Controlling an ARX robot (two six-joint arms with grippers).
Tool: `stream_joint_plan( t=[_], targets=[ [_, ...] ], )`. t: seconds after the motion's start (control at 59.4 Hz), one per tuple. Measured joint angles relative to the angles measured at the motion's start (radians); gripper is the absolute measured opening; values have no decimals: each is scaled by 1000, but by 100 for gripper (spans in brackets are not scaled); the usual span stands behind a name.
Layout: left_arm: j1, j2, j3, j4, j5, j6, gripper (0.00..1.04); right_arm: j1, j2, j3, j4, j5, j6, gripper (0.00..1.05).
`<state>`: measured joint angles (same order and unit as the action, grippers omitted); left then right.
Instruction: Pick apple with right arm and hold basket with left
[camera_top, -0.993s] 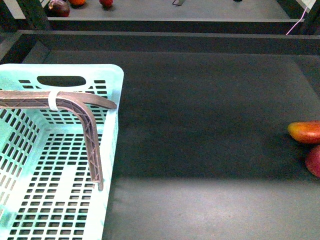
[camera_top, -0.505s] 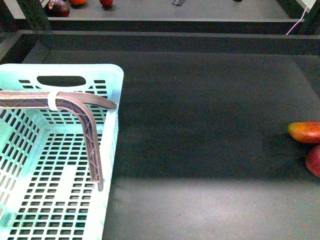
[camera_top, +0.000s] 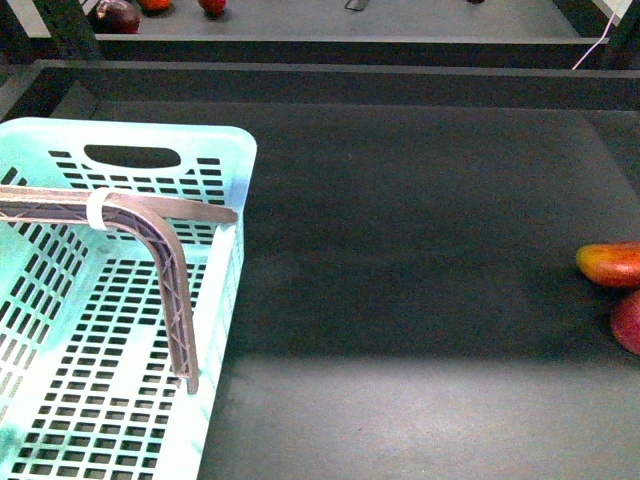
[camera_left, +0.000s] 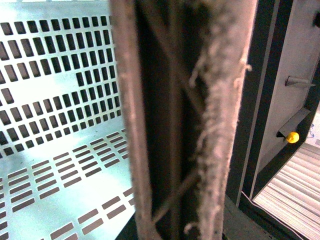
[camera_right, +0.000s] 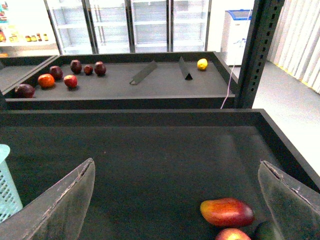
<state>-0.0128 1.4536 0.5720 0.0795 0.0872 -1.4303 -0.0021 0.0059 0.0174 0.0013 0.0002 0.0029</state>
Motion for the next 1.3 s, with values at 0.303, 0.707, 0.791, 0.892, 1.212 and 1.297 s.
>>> stream_joint_plan(
  t=[0.303,0.707,0.791,0.892,1.212,1.297],
  targets=[
    [-87,-122,62,-105,-34,161,7,0,0,0,0,0,0,96],
    [-434,-108,333,-206,-63,209,7,0,0,0,0,0,0,96],
    [-518,-81,396,-207,-66,211,7,0,0,0,0,0,0,96],
    [-578,-57,432,-205,-62,219,7,0,0,0,0,0,0,96],
    [-705,-19,477,-205,-63,249,7,0,0,0,0,0,0,96],
    [-721,-19,479,-201,-61,257,7,0,0,0,0,0,0,96]
  ],
)
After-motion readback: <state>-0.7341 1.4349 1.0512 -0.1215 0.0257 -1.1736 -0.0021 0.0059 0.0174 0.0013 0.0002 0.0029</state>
